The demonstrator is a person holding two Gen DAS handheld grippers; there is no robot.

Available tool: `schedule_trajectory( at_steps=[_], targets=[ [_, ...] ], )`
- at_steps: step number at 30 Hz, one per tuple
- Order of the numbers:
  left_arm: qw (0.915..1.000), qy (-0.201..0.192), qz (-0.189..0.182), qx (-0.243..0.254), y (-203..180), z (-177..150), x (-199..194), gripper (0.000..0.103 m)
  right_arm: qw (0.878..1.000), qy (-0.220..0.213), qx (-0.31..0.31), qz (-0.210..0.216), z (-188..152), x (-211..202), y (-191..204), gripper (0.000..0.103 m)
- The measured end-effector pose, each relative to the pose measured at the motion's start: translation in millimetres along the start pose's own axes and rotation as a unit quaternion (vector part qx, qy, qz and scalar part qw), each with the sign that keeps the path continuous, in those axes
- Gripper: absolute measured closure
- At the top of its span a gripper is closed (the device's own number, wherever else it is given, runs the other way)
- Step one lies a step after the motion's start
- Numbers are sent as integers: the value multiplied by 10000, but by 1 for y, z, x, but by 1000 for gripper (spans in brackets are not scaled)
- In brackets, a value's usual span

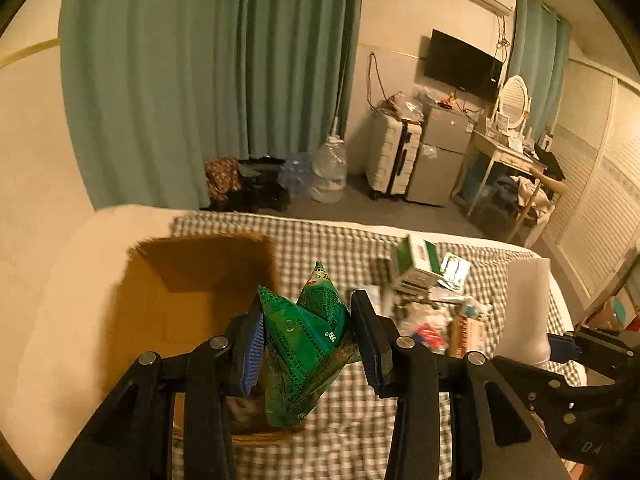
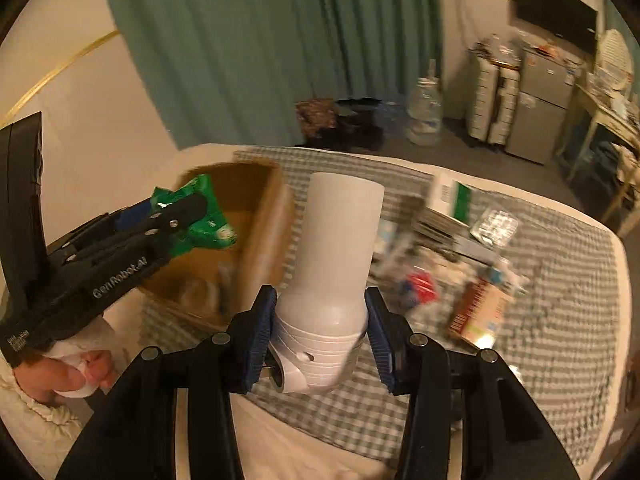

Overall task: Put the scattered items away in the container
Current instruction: 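Carry green bag and white cup over the box and release both inside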

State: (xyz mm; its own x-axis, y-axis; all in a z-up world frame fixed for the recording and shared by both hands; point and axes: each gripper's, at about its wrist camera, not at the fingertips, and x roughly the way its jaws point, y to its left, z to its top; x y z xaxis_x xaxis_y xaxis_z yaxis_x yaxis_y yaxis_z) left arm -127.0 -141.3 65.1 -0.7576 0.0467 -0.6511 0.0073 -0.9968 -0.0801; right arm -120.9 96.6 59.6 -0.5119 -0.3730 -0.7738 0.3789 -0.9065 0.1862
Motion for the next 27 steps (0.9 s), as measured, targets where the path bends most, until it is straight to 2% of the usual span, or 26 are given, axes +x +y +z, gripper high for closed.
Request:
schedule_trajectory(
  at_steps=[4,6,9,14,19,20,22,23,24,27],
  targets=[
    [9996,21,170,-224,41,1,1,61,9993,94,-211,297,17,19,42,59],
    [9989,83,344,-322,64,-4,8,61,9985,169,-353,381,24,36,64,59],
    [9983,199,396,-390,90,-15,19,61,9971,352,-459,486,26,59,86,59],
    [9957,607,521,-474,121,-32,46,61,9940,731,-569,577,23,108,109,59],
    [9947,741,495,-512,138,-40,66,61,9909,1033,-564,657,20,150,122,59],
    [9945,761,498,-512,139,-42,68,58,9914,1010,-548,618,20,155,122,58],
    [9932,843,573,-561,146,-41,76,34,9932,836,-627,514,21,156,128,55],
    [9919,905,648,-616,149,-42,78,11,9945,704,-650,430,20,154,129,51],
    [9913,876,685,-710,153,-43,78,7,9956,544,-697,308,19,150,128,41],
    [9908,828,715,-791,157,-43,78,7,9961,182,-860,100,15,134,124,40]
  ],
)
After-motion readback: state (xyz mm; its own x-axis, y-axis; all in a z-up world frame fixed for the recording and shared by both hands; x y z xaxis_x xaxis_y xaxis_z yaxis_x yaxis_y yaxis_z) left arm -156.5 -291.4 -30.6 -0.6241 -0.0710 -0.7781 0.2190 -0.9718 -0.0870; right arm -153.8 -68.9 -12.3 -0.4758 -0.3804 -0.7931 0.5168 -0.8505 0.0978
